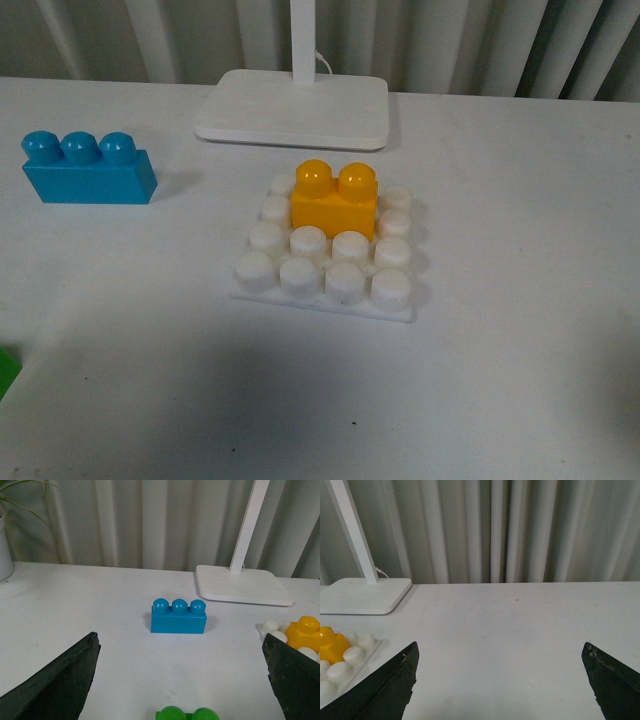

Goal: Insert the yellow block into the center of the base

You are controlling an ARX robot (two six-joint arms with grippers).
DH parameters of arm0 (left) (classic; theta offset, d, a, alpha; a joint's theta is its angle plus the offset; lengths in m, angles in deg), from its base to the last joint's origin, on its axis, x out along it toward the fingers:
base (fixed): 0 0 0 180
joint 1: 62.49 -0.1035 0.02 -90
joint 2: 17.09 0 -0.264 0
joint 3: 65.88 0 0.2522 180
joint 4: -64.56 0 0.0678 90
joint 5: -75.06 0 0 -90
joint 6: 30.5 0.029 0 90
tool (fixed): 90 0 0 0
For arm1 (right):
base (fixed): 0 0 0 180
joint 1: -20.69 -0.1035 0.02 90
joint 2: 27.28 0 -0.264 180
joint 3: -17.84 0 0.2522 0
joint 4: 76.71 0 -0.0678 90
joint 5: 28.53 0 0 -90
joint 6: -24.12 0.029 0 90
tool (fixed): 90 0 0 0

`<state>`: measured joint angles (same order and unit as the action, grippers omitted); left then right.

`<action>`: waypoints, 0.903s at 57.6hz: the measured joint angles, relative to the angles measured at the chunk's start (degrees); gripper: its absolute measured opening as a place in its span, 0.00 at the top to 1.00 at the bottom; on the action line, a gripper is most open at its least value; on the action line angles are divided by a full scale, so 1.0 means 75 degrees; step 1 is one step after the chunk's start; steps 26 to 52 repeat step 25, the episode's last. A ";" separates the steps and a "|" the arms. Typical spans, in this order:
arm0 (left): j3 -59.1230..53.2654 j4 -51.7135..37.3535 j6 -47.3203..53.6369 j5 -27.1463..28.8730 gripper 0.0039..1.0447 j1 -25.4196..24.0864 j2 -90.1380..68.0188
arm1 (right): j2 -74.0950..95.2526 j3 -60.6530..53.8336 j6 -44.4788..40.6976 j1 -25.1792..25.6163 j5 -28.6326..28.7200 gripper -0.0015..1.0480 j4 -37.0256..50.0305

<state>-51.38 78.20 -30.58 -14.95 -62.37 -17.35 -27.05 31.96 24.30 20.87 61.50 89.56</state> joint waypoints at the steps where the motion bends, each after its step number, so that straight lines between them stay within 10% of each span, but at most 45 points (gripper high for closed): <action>1: 0.0000 0.0000 0.0000 0.0000 0.06 0.0000 0.0000 | 0.0000 0.0000 0.0000 0.0000 0.0000 0.09 0.0000; 52: 0.0000 0.0000 0.0000 0.0000 0.06 0.0000 0.0000 | 0.0000 0.0000 0.0000 0.0000 0.0003 0.09 0.0000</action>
